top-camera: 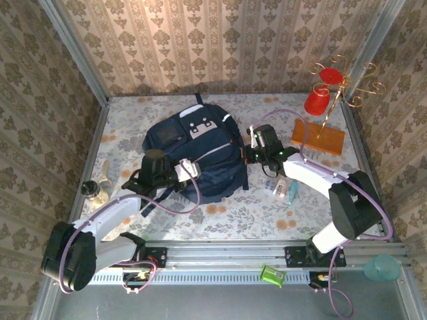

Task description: Pack the student bag

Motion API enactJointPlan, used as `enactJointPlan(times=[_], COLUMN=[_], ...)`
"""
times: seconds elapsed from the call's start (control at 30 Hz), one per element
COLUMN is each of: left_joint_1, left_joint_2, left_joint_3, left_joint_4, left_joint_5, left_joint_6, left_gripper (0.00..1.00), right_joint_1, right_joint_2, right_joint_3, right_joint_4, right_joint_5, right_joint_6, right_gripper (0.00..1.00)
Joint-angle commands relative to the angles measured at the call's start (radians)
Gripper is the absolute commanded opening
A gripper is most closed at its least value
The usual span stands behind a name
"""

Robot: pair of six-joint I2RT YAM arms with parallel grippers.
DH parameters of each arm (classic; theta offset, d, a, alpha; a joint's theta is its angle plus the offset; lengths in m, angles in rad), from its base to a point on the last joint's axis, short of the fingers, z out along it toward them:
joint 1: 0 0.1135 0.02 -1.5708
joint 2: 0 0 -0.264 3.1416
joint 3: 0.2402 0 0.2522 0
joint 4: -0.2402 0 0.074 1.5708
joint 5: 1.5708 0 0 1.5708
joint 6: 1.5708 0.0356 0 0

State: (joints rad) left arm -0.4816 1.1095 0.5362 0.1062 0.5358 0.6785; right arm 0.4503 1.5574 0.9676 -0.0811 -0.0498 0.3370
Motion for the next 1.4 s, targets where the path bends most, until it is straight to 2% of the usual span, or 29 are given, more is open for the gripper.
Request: enactJointPlan(times=[0.0,0.07,0.1,0.2,0.3,0.5,0.63,0.77,0.83,0.87,0.93,0.97,1.1,1.2,1.3,1.37], left_joint_1=[0.018,0.02,0.017,-0.049,-0.157,-0.355,-0.422,-0.422,-0.409,-0.395,-0.366,-0.352,-0.259,-0.2,-0.111,-0.086], left_joint_2=[-0.046,-0.049,-0.056,-0.071,-0.043,0.179,0.332,0.402,0.393,0.378,0.325,0.288,0.159,0.1,0.064,0.041], left_joint_3=[-0.004,-0.004,-0.003,0.003,0.041,0.21,0.314,0.344,0.327,0.312,0.267,0.234,0.125,0.069,0.024,0.002], left_joint_4=[0.004,0.013,0.019,0.043,0.069,0.058,0.064,0.082,0.09,0.087,0.075,0.079,0.058,0.033,0.077,0.113], left_joint_5=[0.053,0.022,0.016,-0.042,-0.149,-0.425,-0.569,-0.677,-0.675,-0.652,-0.549,-0.49,-0.208,-0.084,0.047,0.093], left_joint_6=[0.016,0.001,-0.011,-0.064,-0.12,-0.15,-0.144,-0.12,-0.108,-0.105,-0.072,-0.062,-0.03,0.028,0.021,0.016], left_gripper=[0.01,0.33,0.45,0.69,0.79,0.82,0.79,0.57,0.43,0.34,0.06,0.0,0.0,0.0,0.0,0.0], right_joint_1=[-0.082,-0.079,-0.077,-0.051,-0.02,0.038,0.076,0.105,0.108,0.108,0.103,0.097,0.05,0.022,0.014,0.011], right_joint_2=[0.018,-0.007,-0.026,-0.084,-0.136,-0.234,-0.26,-0.28,-0.287,-0.29,-0.29,-0.285,-0.238,-0.185,-0.107,-0.061], right_joint_3=[0.019,-0.009,-0.028,-0.072,-0.099,-0.127,-0.122,-0.127,-0.141,-0.154,-0.172,-0.179,-0.186,-0.162,-0.119,-0.08], right_joint_4=[0.094,0.126,0.144,0.157,0.143,0.125,0.112,0.103,0.106,0.112,0.115,0.123,0.168,0.203,0.221,0.206], right_joint_5=[0.12,0.078,0.053,0.026,0.025,0.042,0.044,0.048,0.051,0.063,0.084,0.088,0.077,0.059,0.05,0.072], right_joint_6=[-0.008,0.0,0.008,0.02,0.025,0.048,0.059,0.062,0.063,0.06,0.05,0.044,0.039,0.034,0.035,0.04], right_gripper=[0.0,0.0,0.0,0.0,0.0,0.0,0.0,0.0,0.0,0.0,0.0,0.0,0.0,0.0,0.0,0.0])
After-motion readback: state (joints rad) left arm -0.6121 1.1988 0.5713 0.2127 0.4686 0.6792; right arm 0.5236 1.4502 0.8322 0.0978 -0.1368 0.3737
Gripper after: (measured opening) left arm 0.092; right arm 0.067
